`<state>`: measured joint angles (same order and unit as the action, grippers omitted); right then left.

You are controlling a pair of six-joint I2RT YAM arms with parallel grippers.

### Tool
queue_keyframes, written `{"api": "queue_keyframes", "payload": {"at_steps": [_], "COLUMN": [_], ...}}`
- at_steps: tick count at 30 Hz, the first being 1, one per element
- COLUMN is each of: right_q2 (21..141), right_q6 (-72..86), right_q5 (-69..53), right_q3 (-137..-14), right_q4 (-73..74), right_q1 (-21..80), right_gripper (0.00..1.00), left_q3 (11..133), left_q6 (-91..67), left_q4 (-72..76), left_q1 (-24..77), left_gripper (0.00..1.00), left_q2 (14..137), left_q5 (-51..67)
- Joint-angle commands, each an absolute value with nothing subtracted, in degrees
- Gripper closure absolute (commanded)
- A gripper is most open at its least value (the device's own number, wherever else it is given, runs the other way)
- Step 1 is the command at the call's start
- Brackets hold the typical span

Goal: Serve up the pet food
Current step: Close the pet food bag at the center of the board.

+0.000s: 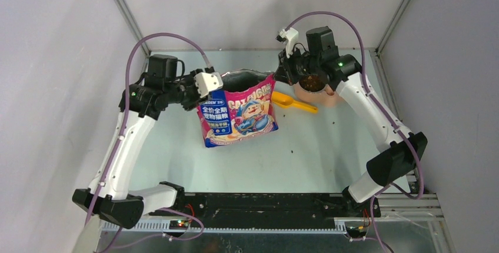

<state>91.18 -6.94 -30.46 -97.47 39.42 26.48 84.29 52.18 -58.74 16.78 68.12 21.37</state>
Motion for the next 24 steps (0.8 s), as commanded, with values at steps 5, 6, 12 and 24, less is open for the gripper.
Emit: {"api": "queue_keyframes", "payload": {"at_steps": [5, 6, 12, 24], "right_q2": [90.2, 90.8, 93.2, 92.4], "right_q6": [-7.3, -7.3, -8.7, -25.5], "right_q5": [-30.3, -30.3, -28.6, -23.6], "right_q3": [-101.7, -102.0, -104.9, -103.3], "right_q4": [34.6, 34.8, 36.7, 38.7], "right_q1": [23.9, 23.6, 22.5, 25.3], "right_gripper": [1.00, 1.00, 1.00, 1.00], "left_q3": [83.0, 82.8, 81.1, 78.4], "left_q6": [53.4, 53.5, 55.7, 45.4], "left_q4": [-59.3, -59.5, -62.0, -51.8], "left_q1": [17.1, 17.1, 17.1, 16.3], "left_gripper": [0.87, 0.93, 1.00, 1.00], "left_q2": [65.8, 65.6, 64.4, 63.0], "left_q5": [22.1, 22.0, 21.7, 11.8]}}
